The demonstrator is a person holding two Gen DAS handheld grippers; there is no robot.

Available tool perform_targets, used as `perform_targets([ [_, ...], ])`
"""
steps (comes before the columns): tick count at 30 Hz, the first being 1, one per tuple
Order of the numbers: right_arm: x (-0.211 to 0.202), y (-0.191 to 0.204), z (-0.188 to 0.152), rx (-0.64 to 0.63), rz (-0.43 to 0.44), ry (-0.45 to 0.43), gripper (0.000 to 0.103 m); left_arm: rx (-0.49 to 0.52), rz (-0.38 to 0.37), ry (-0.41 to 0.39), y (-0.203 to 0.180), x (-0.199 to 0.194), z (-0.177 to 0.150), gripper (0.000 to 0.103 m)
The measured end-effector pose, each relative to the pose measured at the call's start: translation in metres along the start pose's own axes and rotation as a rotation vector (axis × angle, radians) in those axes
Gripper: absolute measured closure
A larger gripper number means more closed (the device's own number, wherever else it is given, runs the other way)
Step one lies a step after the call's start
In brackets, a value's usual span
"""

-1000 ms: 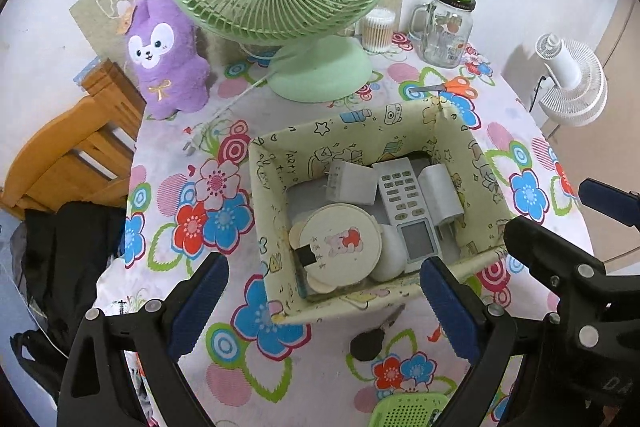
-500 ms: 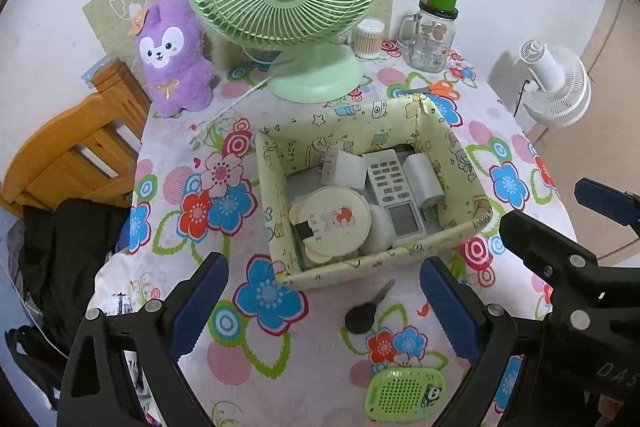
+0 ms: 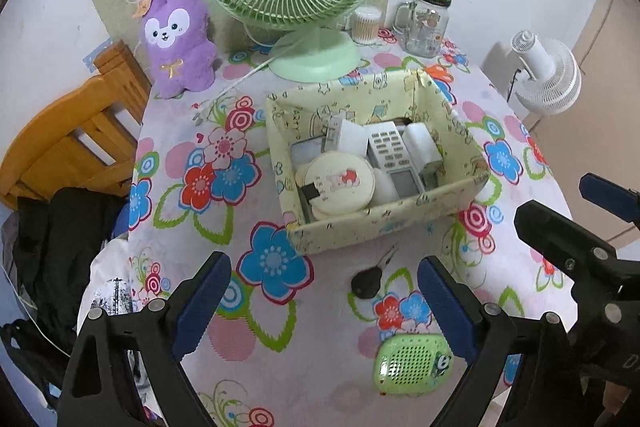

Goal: Organize rigid objects
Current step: 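Lift both open grippers away from the fabric box, then move the left gripper to the green soap dish while the right gripper approaches the black key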

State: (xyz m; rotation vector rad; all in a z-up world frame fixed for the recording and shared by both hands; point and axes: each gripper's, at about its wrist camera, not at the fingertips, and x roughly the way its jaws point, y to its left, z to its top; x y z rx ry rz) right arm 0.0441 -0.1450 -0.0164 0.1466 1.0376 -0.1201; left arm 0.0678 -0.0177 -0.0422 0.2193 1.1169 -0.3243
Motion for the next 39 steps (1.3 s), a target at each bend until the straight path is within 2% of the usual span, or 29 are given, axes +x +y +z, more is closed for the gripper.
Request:
perform_targets([
  [13, 0.01, 0.012, -0.031, 0.003, 0.005, 0.019, 0.01, 0.057, -0.021, 0.01, 0.001, 0.013, -0.032, 0.007],
  [17, 0.016, 0.013, -0.041, -0.003, -0.003, 0.033, 0.014, 0.064, -0.031, 0.025, -0.002, 0.02, -0.042, 0.007],
  [25, 0.031, 0.011, -0.061, -0.016, -0.004, 0.074, 0.024, 0.055, -0.083, 0.063, -0.01, 0.036, -0.059, 0.007],
  [34, 0.047, -0.005, -0.08, -0.02, 0.05, 0.109, 0.024, 0.031, -0.095, 0.083, -0.03, 0.048, -0.078, 0.006],
  [39, 0.054, -0.015, -0.086, -0.077, 0.079, 0.12, 0.024, -0.007, -0.089, 0.089, -0.041, 0.055, -0.083, 0.005],
])
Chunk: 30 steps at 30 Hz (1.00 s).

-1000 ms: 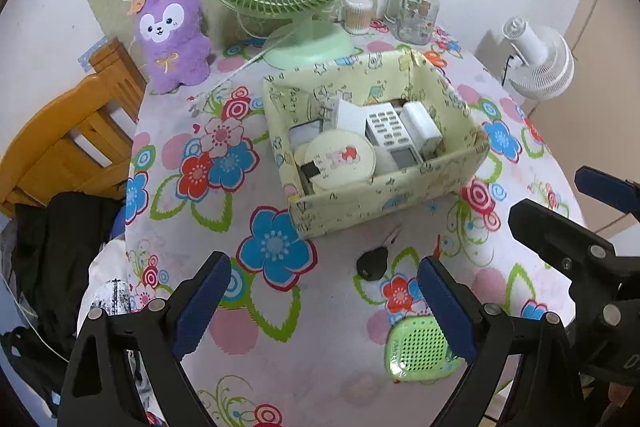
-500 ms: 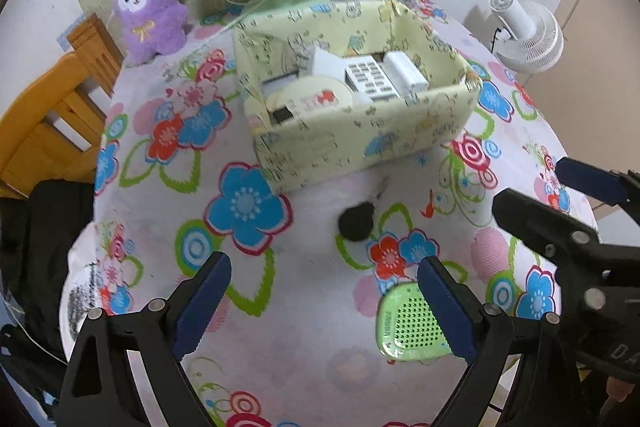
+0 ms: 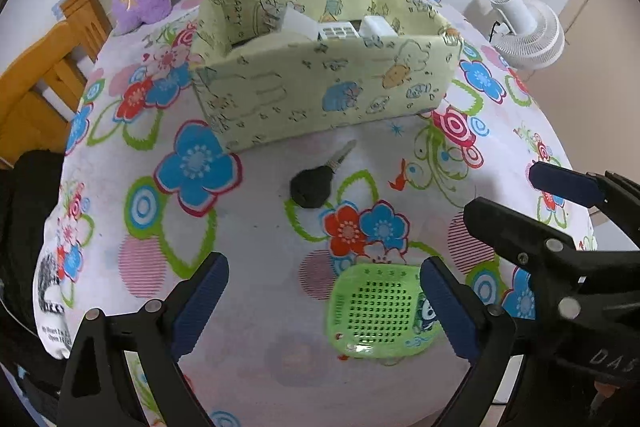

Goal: Organize rigid objects
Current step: 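Move the left gripper to the green soap dish while the right gripper approaches the black key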

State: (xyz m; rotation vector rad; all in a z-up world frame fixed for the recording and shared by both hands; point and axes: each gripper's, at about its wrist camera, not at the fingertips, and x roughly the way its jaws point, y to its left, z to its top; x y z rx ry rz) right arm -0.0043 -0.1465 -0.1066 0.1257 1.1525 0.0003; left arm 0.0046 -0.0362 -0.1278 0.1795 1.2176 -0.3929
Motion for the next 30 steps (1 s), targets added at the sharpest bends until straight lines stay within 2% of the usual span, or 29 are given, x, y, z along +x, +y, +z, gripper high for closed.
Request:
perform_targets([
  [6, 0.01, -0.017, -0.007, -0.041, 0.017, 0.029, 0.021, -0.001, 0.045, -0.028, -0.016, 0.005, -0.007, 0.005],
  [17, 0.024, -0.048, -0.025, -0.082, 0.029, 0.062, 0.017, -0.049, 0.03, -0.002, -0.037, 0.022, -0.023, 0.005],
  [23, 0.03, -0.058, -0.038, -0.099, 0.034, 0.085, 0.011, -0.008, 0.043, -0.011, -0.048, 0.029, -0.035, 0.005],
  [30, 0.04, -0.069, -0.053, -0.087, 0.036, 0.119, 0.01, 0.036, 0.053, 0.013, -0.053, 0.043, -0.04, 0.005],
])
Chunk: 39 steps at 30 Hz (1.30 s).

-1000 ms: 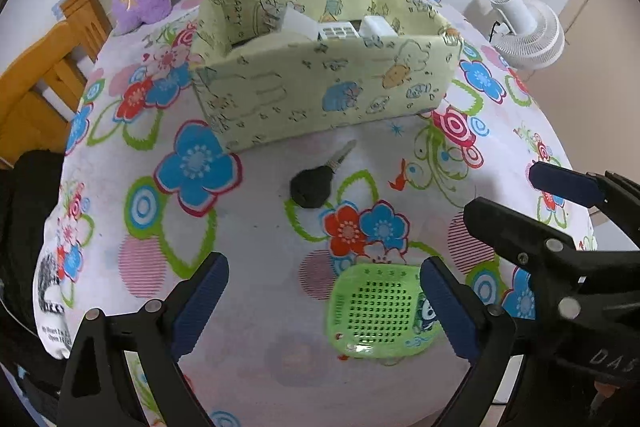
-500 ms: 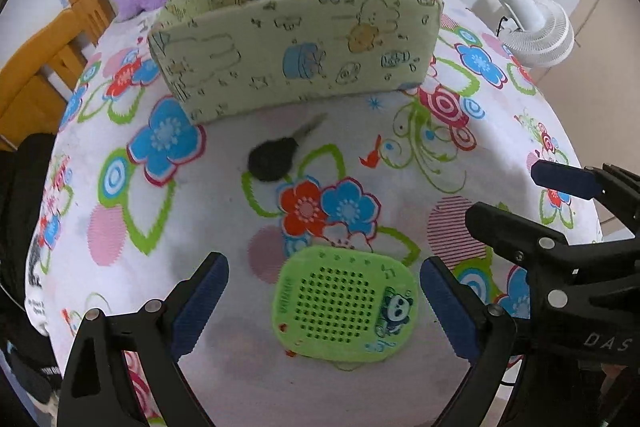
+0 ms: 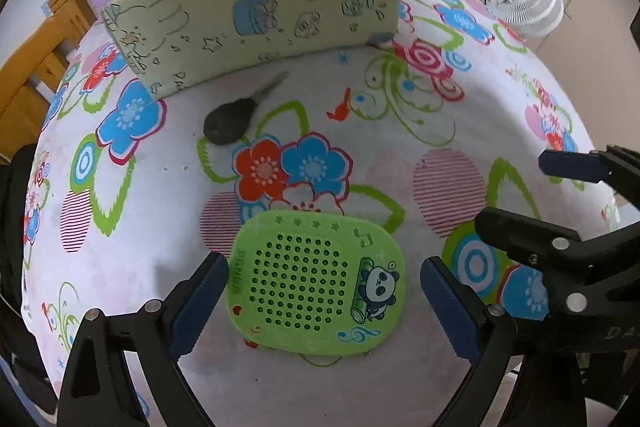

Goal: Organize rigid objects
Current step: 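Move the left gripper to the green soap dish while the right gripper approaches the black key, then grasp the green soap dish with the left gripper while the right gripper closes on the black key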

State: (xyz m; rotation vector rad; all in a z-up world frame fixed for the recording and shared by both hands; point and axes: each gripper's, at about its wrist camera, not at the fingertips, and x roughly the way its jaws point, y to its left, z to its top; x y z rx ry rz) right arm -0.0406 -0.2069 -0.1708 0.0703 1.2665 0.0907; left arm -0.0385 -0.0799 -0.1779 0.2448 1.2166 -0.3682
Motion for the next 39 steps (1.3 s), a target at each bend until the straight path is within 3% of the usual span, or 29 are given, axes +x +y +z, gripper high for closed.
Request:
perform_targets([
  [4, 0.003, -0.001, -0.005, 0.0, 0.004, 0.01, 0.01, 0.041, 0.024, 0.008, -0.001, 0.006, -0.001, 0.005],
  [8, 0.007, 0.0, -0.008, -0.004, 0.004, 0.018, 0.01, 0.025, 0.007, 0.012, 0.005, 0.01, -0.002, 0.0],
  [17, 0.015, 0.015, -0.007, -0.021, 0.008, 0.032, 0.01, 0.051, -0.016, -0.015, 0.013, 0.008, -0.009, 0.0],
  [21, 0.016, 0.02, -0.005, -0.027, 0.001, 0.031, 0.01, 0.079, -0.018, -0.014, 0.01, 0.006, -0.008, 0.008],
  [28, 0.019, 0.031, 0.002, -0.026, 0.002, 0.028, 0.01, 0.064, -0.007, -0.008, 0.009, 0.006, 0.0, 0.008],
  [39, 0.019, 0.045, 0.025, -0.017, 0.015, 0.008, 0.01, -0.019, 0.001, -0.008, 0.039, -0.002, 0.013, 0.008],
])
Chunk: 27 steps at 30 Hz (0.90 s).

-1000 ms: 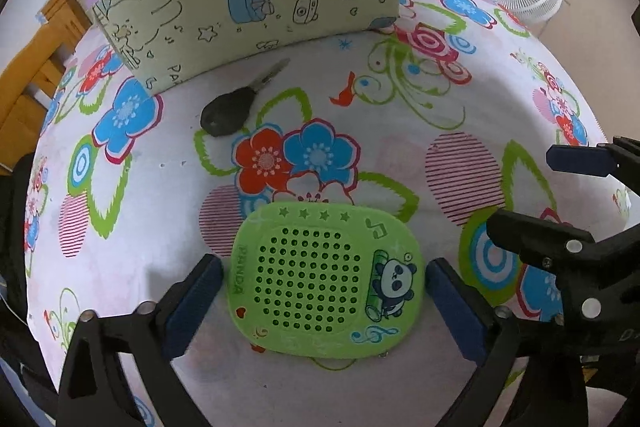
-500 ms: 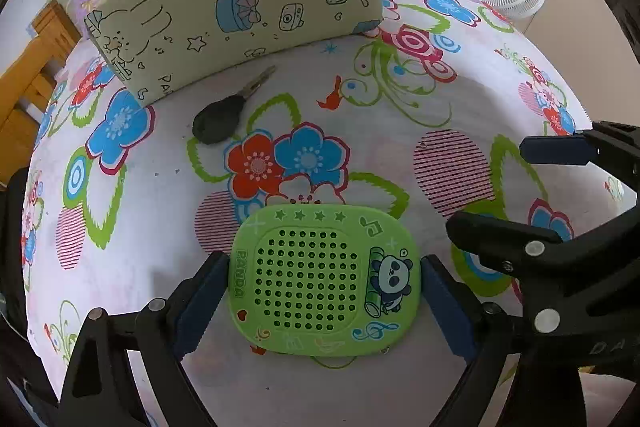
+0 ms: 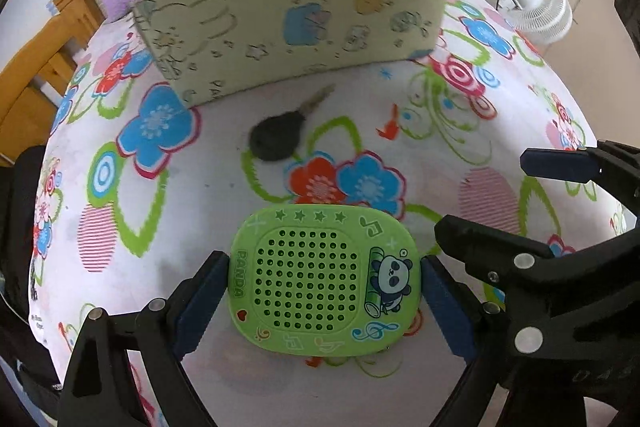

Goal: Organize rigid objects
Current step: 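Grasp the green soap dish with the left gripper while the right gripper closes on the black key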

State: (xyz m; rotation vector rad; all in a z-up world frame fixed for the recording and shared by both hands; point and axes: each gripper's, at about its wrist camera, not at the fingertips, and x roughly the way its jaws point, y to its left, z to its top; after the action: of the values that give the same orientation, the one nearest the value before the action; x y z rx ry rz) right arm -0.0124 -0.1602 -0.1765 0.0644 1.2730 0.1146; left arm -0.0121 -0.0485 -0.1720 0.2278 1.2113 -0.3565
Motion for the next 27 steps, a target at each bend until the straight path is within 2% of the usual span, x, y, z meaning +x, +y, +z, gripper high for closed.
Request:
perform_targets([
  [14, 0.011, 0.029, 0.039, -0.015, 0.011, -0.012, 0.01, -0.075, 0.014, 0.005, 0.04, -0.002, 0.013, 0.008],
  [27, 0.026, 0.048, 0.065, -0.007, 0.017, -0.011, 0.013, -0.103, 0.018, 0.012, 0.064, 0.005, 0.026, 0.008],
])
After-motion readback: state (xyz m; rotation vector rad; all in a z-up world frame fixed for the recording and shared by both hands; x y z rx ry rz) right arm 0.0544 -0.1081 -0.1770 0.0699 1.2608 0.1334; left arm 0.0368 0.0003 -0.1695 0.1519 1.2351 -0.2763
